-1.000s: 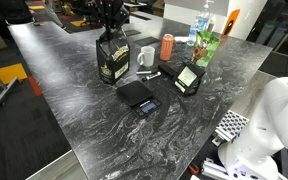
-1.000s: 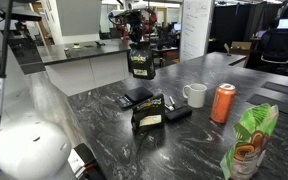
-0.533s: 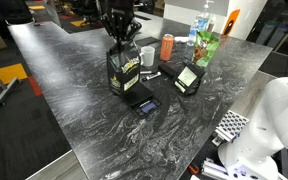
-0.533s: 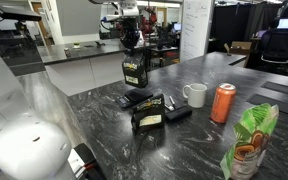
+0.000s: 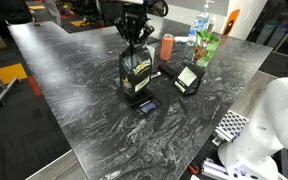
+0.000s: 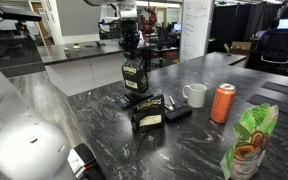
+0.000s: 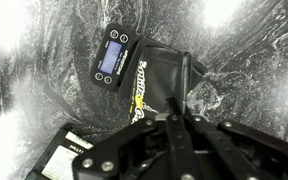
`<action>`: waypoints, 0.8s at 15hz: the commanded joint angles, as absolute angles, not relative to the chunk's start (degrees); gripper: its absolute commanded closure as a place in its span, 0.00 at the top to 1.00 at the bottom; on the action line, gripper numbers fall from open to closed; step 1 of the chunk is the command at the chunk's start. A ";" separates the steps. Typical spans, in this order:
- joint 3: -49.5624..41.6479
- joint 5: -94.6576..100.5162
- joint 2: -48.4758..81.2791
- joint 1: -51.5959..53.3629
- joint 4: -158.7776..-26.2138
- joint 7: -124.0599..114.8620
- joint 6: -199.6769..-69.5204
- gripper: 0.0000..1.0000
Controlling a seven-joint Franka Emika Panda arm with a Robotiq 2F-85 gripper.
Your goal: Remove the black packet from the scale, put it on the table and press the left button on the scale
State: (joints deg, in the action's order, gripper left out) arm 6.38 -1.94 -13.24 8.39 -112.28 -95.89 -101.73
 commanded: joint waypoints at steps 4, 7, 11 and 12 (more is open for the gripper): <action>5.93 -3.25 -12.74 4.81 -114.42 -92.57 -106.12 0.00; 5.79 -3.26 -11.27 4.24 -113.65 -91.08 -107.18 0.00; 6.30 -2.77 -10.69 4.39 -112.36 -90.86 -106.95 0.00; 6.57 -2.51 -10.81 4.48 -112.24 -91.22 -106.71 0.00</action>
